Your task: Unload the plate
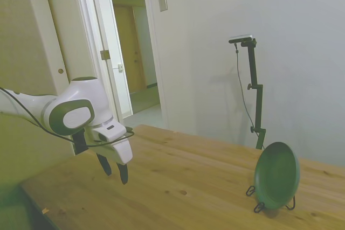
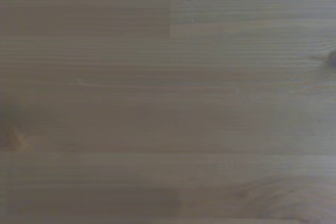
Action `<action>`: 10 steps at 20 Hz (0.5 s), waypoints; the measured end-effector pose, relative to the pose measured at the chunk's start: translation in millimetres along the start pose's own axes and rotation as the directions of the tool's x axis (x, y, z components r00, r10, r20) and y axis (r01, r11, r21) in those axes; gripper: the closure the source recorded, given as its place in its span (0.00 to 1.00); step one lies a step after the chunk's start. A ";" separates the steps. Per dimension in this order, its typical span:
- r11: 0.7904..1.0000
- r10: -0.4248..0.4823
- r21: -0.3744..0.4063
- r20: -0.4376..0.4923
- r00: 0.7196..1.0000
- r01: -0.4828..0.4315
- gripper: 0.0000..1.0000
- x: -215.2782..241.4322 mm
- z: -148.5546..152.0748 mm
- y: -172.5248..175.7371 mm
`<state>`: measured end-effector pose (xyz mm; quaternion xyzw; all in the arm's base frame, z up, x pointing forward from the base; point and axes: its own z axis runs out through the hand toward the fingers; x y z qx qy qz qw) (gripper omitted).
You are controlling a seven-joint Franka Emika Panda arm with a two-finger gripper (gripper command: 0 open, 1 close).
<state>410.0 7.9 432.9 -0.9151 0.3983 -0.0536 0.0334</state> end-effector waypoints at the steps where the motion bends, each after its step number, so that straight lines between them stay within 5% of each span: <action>1: 1.000 0.000 0.000 0.001 1.000 0.000 0.00 0.5 0.3 0.3; 4: 0.999 0.032 0.011 0.002 0.999 -0.032 0.00 11.8 -12.8 16.4; 10: 0.977 0.204 0.088 -0.120 0.972 -0.194 0.00 67.9 -91.9 80.3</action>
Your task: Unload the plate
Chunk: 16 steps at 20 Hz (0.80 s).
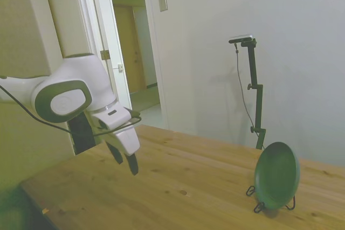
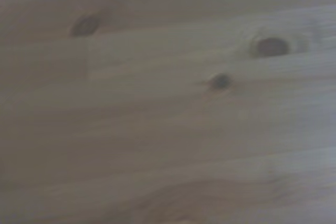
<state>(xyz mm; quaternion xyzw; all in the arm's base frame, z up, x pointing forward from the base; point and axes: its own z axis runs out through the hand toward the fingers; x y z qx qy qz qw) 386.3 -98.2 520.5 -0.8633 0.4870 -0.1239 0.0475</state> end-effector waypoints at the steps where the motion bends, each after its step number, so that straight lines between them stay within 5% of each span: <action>1: 1.000 0.029 0.006 -0.022 0.999 -0.029 0.00 17.6 -9.2 4.9; 8: 0.983 0.183 0.041 -0.123 0.975 -0.179 0.00 153.3 -52.3 25.2; 11: 0.985 0.171 0.030 -0.128 0.977 -0.168 0.00 176.5 -46.7 7.2; 16: 0.983 0.182 -0.003 -0.192 0.964 -0.186 0.00 244.8 -57.8 34.7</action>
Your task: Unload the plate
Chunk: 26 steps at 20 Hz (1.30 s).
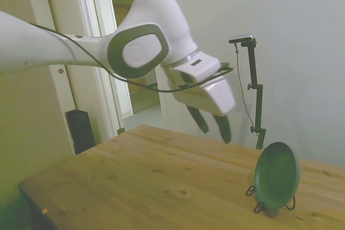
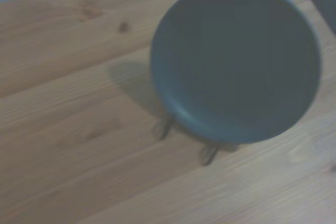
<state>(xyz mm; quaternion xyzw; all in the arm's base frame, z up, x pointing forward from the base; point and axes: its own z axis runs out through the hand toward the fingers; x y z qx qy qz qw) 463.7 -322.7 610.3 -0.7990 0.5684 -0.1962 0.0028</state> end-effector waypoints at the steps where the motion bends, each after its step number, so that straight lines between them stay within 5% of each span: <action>1: 1.000 -0.014 -0.016 -0.012 1.000 0.014 0.00 19.1 0.1 5.5; 5: 0.991 -0.112 -0.079 -0.057 0.992 0.107 0.00 76.4 13.6 16.4; 10: 0.972 -0.222 -0.097 -0.113 0.968 0.212 0.00 106.9 68.3 5.8; 19: 0.970 -0.238 0.016 -0.131 0.963 0.242 0.00 95.2 131.0 -25.6; 26: 0.959 -0.277 0.012 -0.150 0.949 0.282 0.00 92.0 152.8 -33.1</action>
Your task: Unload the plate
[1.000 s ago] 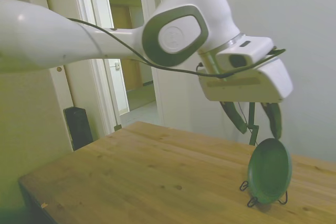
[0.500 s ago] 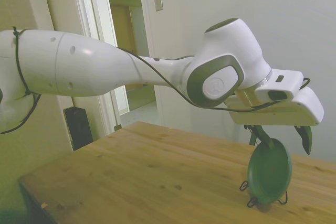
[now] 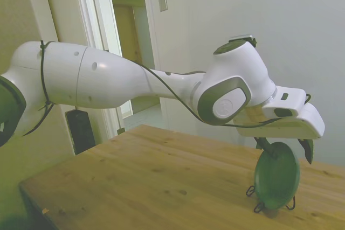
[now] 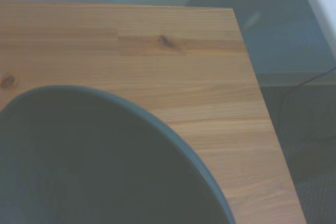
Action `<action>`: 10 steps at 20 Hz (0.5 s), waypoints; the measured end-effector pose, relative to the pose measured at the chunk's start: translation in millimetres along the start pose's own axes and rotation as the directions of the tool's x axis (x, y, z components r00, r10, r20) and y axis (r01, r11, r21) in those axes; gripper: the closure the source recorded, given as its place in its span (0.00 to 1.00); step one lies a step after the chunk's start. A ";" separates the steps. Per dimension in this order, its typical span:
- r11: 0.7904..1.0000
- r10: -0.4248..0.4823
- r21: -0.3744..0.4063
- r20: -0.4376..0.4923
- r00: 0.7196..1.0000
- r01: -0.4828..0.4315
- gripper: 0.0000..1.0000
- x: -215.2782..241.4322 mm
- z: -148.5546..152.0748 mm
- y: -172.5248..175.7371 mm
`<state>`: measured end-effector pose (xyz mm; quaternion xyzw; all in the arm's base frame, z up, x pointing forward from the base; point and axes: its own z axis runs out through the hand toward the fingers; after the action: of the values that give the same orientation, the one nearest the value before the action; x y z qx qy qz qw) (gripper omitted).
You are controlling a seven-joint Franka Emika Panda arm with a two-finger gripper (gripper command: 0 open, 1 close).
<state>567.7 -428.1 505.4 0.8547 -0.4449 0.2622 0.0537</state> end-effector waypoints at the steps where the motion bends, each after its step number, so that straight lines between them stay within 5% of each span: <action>1: 1.000 -0.002 -0.001 -0.005 1.000 0.002 0.00 -0.1 3.9 -0.3; 4: 1.000 -0.006 -0.004 -0.010 1.000 0.006 0.00 -1.9 14.4 -2.3; 5: 1.000 -0.008 -0.005 -0.009 1.000 0.008 1.00 -2.9 17.3 -3.2; 10: 1.000 -0.019 -0.005 -0.025 1.000 0.019 1.00 -4.5 26.7 -5.6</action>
<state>580.6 -430.1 481.0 0.8555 -0.4365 0.2712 0.0637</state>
